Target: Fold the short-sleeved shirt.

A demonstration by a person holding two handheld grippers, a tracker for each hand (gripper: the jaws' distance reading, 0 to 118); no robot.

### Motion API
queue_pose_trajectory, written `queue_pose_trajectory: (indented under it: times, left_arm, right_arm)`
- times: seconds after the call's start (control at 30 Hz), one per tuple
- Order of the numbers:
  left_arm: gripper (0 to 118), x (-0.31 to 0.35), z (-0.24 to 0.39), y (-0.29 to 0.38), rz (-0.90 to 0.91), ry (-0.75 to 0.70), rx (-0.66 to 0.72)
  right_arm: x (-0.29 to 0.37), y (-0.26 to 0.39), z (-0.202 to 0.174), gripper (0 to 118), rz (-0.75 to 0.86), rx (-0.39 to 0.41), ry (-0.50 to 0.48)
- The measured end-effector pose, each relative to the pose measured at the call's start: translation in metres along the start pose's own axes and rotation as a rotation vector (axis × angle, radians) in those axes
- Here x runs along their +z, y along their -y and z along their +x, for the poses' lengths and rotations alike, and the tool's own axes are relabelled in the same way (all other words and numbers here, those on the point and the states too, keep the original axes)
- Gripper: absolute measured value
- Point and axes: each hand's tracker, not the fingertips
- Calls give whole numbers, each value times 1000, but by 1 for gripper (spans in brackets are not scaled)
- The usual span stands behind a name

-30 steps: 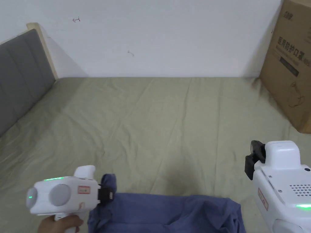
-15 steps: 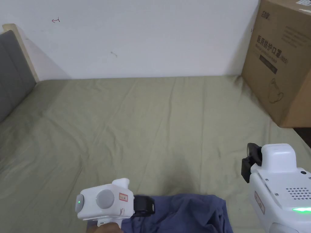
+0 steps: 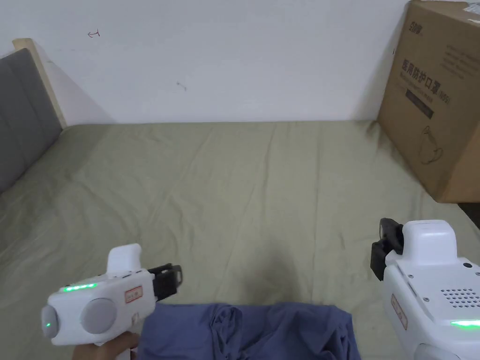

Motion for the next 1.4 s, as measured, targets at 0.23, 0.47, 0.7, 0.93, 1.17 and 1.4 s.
queue_pose_trajectory:
  times: [0.23, 0.47, 0.7, 0.93, 1.17, 1.4]
  left_arm:
    - [1, -19, -5, 25, -32, -63, -84]
    - [1, -63, 29, 72, -189, -45, -187]
    - [1, -102, 63, 105, -325, 7, -211]
    - [0, -119, 94, 123, -361, 32, -218]
    - [0, -99, 85, 97, -333, 111, -148]
    - [0, -45, 31, 36, -243, 257, 18]
  right_arm:
    - [-3, 3, 1, 0, -8, -3, 1]
    - [-5, 6, 5, 0, -24, 2, 6]
    - [-8, 10, 17, 0, -40, 12, 22]
    - [-7, 13, 30, 0, -53, 7, 50]
    - [-5, 12, 31, 0, -51, 0, 54]
    - [-3, 6, 21, 0, -36, 9, 36]
